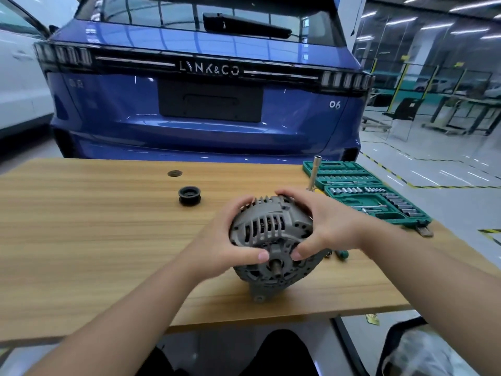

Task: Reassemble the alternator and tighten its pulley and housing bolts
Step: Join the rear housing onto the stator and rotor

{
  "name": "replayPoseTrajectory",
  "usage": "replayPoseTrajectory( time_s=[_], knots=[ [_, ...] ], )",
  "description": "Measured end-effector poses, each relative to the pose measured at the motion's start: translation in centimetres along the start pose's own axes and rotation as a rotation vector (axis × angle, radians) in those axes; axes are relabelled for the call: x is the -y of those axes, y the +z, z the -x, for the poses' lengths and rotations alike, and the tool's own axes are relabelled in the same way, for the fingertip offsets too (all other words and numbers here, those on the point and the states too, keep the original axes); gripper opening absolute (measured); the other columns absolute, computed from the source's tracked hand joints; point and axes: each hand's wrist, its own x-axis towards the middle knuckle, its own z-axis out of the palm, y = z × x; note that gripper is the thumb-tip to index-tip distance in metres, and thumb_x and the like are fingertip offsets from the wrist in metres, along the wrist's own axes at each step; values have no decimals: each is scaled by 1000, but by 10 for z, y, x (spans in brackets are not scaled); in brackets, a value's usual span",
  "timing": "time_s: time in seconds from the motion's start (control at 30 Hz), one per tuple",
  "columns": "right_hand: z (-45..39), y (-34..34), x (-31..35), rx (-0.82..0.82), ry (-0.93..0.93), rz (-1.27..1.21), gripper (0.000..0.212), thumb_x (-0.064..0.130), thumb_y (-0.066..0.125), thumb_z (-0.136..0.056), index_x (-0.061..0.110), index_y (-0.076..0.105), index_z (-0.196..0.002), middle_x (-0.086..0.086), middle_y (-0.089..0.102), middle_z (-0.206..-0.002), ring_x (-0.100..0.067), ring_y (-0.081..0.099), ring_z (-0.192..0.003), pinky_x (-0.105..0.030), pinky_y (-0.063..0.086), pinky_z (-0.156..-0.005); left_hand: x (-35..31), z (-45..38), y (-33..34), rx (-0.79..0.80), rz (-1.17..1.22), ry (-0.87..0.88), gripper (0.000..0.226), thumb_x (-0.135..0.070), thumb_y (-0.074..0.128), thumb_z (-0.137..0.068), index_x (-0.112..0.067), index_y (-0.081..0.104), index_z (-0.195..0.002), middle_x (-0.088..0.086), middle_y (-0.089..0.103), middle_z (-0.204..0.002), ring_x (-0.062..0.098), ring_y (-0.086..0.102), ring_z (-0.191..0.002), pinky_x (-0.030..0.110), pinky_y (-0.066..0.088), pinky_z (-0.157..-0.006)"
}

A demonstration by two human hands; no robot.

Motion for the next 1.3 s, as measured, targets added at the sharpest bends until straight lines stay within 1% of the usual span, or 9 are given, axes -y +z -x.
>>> replayPoseTrajectory(
  time_s=[0.1, 0.2, 0.33, 0.47, 0.63, 0.8, 0.93, 1.13, 1.3],
  knots=[
    [13, 7, -9, -61, -1, -58, 114, 39, 94, -48, 46, 35, -145, 23, 50, -136, 1, 56, -119, -29, 54, -98, 27, 12, 32, -68, 407, -30, 124, -50, 97, -52, -53, 26, -153, -13, 51, -148, 11, 62, -128, 37, 56, -101],
    [16, 15, -16, -131, -14, -109, 118, 37, 96, -48, 45, 34, -148, 20, 49, -137, -4, 57, -122, -36, 54, -100, 33, 8, 45, -149, 484, -8, 124, -60, 96, -53, -34, 33, -156, 5, 60, -145, 26, 62, -130, 46, 56, -99],
    [15, 31, -25, -175, -53, -207, 114, 38, 100, -49, 51, 36, -143, 22, 54, -133, -4, 62, -117, -36, 58, -95, 27, 7, 26, -145, 346, 82, 89, -41, 84, -69, -39, 46, -149, 2, 65, -139, 25, 65, -126, 35, 59, -91],
    [3, 70, -32, -281, -98, -257, 112, 54, 98, -46, 57, 36, -139, 27, 53, -131, -2, 58, -122, -38, 54, -101, 26, 12, -2, -58, 225, 107, 99, -37, 87, -66, -27, 42, -153, 7, 63, -140, 30, 63, -128, 55, 56, -99],
    [-19, 109, -28, -373, -170, -388, 102, 65, 91, -52, 57, 38, -138, 26, 55, -132, 0, 56, -123, -18, 52, -93, 26, 21, -39, 2, 46, 50, 114, -53, 94, -59, -32, 37, -156, -2, 61, -143, 21, 62, -130, 47, 57, -101],
    [-36, 130, -27, -435, -139, -588, 93, 56, 85, -58, 42, 44, -140, 22, 61, -127, -5, 61, -118, -27, 58, -85, 5, 3, -60, -24, -250, -113, 122, -72, 81, -53, -47, 27, -160, -24, 48, -147, 0, 52, -130, 32, 46, -108],
    [-43, 142, -34, -478, -78, -768, 81, 57, 81, -64, 34, 54, -136, 3, 68, -127, -19, 66, -116, -48, 58, -92, -13, -24, -59, 44, -347, -203, 112, -81, 74, -52, -52, 36, -153, -49, 52, -109, -20, 55, -100, 15, 43, -82],
    [-53, 137, -44, -370, 4, -1153, 89, 56, 86, -67, 12, 54, -138, -19, 66, -130, -38, 64, -119, -54, 54, -97, -28, -64, -46, 118, -495, -317, 115, -90, 66, -54, -40, 40, -155, -15, 55, -129, 15, 58, -109, 32, 47, -81],
    [-60, 132, -45, -475, 202, -1203, 60, 61, 68, -80, 18, 69, -122, -13, 73, -118, -32, 70, -112, -51, 54, -96, -33, -86, -50, 295, -593, -375, 84, -81, 63, -77, -32, 52, -144, -4, 65, -132, 22, 64, -113, 46, 52, -100]
  ],
)
